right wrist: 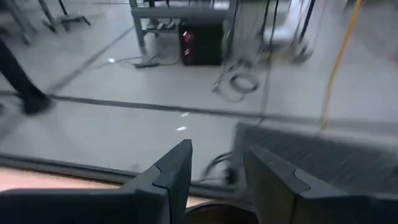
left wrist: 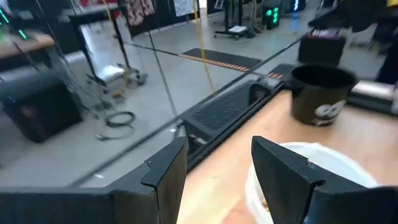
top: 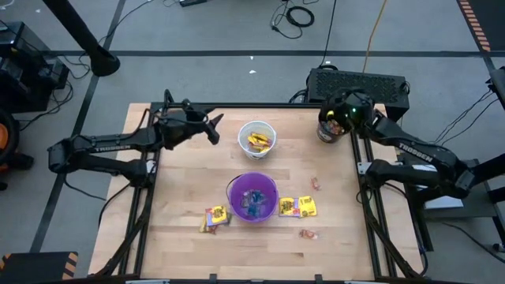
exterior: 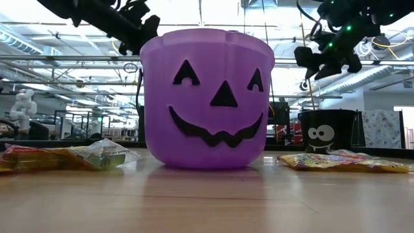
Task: Sort candy by brand, put in halloween buckets
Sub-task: Put the blue gummy from the black bucket into the violet bucket
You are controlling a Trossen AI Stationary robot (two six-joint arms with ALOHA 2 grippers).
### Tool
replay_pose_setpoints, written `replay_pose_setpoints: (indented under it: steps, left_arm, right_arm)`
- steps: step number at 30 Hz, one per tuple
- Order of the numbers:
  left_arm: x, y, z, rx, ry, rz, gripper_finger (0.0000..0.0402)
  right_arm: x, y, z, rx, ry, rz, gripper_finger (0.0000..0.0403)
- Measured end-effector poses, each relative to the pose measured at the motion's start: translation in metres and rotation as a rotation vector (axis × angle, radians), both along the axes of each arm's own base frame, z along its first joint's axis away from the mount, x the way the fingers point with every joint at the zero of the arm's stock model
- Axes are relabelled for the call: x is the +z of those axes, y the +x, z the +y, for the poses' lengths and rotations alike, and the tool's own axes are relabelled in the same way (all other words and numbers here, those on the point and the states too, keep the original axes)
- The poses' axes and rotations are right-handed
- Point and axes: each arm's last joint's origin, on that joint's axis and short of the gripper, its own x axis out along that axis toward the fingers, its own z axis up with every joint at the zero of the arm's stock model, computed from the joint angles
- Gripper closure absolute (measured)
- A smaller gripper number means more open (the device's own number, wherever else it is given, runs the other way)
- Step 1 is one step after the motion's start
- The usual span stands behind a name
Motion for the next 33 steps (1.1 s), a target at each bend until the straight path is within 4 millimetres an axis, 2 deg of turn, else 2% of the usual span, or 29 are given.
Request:
replay_pose_setpoints:
  steps: [3,6,10,13,16,19,26,33]
  left_arm:
    - [0.0,0.0,0.002,-0.027,-0.106,-0.082,0.0213]
    - [0.0,0.001,0.002,-0.069,-0.22,-0.157,0.0213]
    - [0.001,0.002,-0.001,-0.102,-0.376,-0.249,0.0213]
    - [0.008,0.004,-0.005,-0.133,-0.453,-0.295,0.0213]
    - [0.015,0.006,-0.007,-0.151,-0.494,-0.297,0.0213]
    - [0.022,0.006,-0.008,-0.166,-0.513,-0.292,0.0213]
    - [0.038,0.006,-0.01,-0.185,-0.542,-0.251,0.0213]
    - [0.043,0.006,-0.01,-0.19,-0.534,-0.263,0.0213]
  right_arm:
    - [0.014,-0.003,-0.009,-0.045,0.083,-0.124,0.0266]
    - [0.025,-0.004,-0.02,-0.116,0.26,-0.096,0.0266]
    - [0.036,-0.002,-0.039,-0.112,0.559,-0.04,0.0265]
    - [0.026,0.005,-0.052,-0.055,0.772,0.011,0.0265]
    - [0.014,0.014,-0.063,0.039,0.892,-0.011,0.0265]
    - [-0.004,0.021,-0.073,0.055,0.977,0.019,0.0265]
    - [-0.035,0.025,-0.088,0.045,1.13,0.093,0.0265]
    - [-0.036,0.022,-0.089,0.07,1.124,0.145,0.0265]
